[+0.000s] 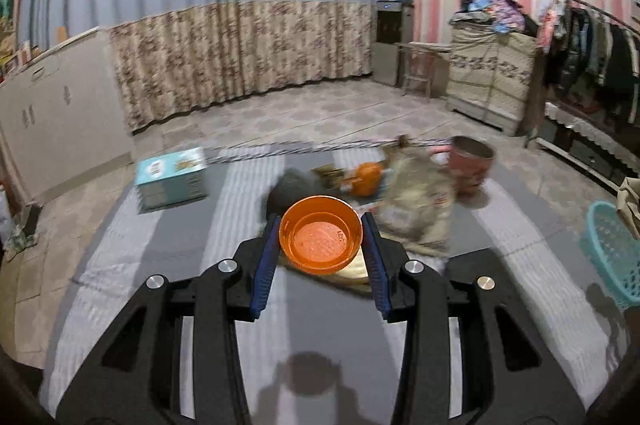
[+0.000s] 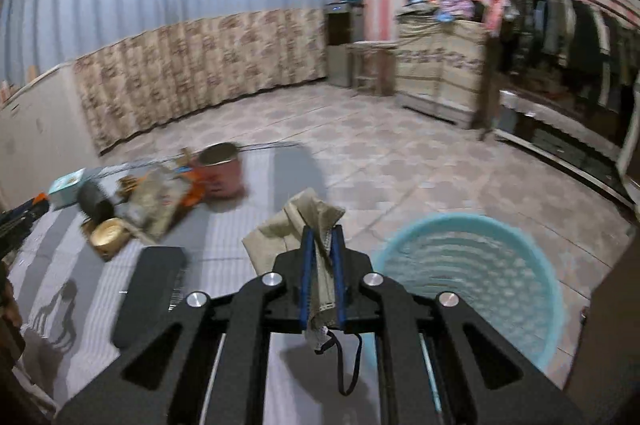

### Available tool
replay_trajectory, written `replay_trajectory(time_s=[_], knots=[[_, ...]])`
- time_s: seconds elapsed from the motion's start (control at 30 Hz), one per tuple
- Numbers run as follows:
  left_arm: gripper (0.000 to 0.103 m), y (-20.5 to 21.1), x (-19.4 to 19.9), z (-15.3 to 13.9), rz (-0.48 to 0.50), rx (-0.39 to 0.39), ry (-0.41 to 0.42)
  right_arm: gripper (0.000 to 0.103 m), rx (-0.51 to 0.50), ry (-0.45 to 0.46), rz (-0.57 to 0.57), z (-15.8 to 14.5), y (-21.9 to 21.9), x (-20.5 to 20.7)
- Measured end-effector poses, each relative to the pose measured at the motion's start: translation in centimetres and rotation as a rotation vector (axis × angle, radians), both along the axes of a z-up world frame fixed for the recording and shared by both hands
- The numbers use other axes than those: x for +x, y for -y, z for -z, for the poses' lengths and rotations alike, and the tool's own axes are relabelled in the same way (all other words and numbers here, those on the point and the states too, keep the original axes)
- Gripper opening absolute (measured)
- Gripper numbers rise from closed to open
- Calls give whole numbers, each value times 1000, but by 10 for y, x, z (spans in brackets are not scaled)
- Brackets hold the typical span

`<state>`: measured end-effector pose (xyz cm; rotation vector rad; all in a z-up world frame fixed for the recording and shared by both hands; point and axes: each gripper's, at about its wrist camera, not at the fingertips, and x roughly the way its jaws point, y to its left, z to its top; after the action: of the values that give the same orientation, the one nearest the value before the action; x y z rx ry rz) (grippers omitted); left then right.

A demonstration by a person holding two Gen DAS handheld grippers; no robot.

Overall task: Collect trash
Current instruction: 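Carry both over the blue basket and open the left and right tools to drop them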

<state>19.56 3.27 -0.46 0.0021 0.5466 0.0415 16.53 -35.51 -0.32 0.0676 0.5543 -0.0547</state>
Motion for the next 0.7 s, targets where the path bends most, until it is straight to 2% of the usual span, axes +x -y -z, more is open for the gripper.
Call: replay_trajectory(time_s=[0.13,0.27,0.43,0.53,0.7], knots=[[39,51,-2,-5,82,-10,37,10,27,38,104,7,52,-21],[39,96,1,-4,152,-2,35,10,97,41,176,22,90,-23],[39,151,1,-2,237,-5,35,10,51,37,213,31,102,-17],[39,192,1,-1,301,-9,37,10,92,27,233,37,119,-16],[39,268,1,6,433,-28,22,10,98,9,265,46,133,-17]])
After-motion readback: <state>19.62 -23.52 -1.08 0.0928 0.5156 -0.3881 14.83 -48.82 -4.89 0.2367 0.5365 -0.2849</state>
